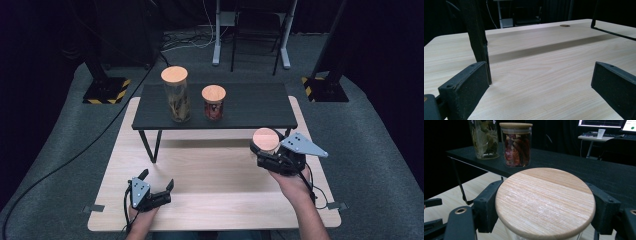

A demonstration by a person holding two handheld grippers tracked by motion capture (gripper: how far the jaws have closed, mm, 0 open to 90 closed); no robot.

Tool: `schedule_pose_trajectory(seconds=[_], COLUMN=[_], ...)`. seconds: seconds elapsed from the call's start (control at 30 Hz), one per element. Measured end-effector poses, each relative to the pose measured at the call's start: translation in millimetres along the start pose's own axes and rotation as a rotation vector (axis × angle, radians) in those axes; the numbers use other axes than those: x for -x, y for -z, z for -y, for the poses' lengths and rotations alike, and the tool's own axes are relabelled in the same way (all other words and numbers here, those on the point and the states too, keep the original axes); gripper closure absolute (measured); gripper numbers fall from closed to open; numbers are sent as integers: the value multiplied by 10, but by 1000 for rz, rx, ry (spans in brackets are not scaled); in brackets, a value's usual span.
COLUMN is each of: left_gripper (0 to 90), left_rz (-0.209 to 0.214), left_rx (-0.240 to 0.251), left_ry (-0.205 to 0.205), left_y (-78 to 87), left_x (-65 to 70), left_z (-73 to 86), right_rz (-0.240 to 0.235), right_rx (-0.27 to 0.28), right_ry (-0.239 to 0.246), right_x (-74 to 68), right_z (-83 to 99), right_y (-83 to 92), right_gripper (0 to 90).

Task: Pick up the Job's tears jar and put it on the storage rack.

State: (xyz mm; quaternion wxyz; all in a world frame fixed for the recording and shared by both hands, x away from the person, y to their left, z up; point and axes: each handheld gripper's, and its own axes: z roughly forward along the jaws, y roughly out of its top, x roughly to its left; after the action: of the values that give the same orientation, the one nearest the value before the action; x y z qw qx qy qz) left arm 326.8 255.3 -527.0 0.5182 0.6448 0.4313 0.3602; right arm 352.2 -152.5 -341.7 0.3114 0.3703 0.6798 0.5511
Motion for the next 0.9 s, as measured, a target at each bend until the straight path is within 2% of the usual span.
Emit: schedule_pose_trajectory(seconds=[0.5,0.9], left_gripper=[8,8], left_rz=[-2,-1], left_rx=[3,5], left_ry=[4,2], left_y=[3,5], left_x=[-3,-2], left_z=[1,2], right_rz=[-9,13], right_rx=[19,9], right_ry=[10,-2], right_x=[-35,27], right_z=[-243,-308], right_y=[-142,-259], right_gripper=[227,227])
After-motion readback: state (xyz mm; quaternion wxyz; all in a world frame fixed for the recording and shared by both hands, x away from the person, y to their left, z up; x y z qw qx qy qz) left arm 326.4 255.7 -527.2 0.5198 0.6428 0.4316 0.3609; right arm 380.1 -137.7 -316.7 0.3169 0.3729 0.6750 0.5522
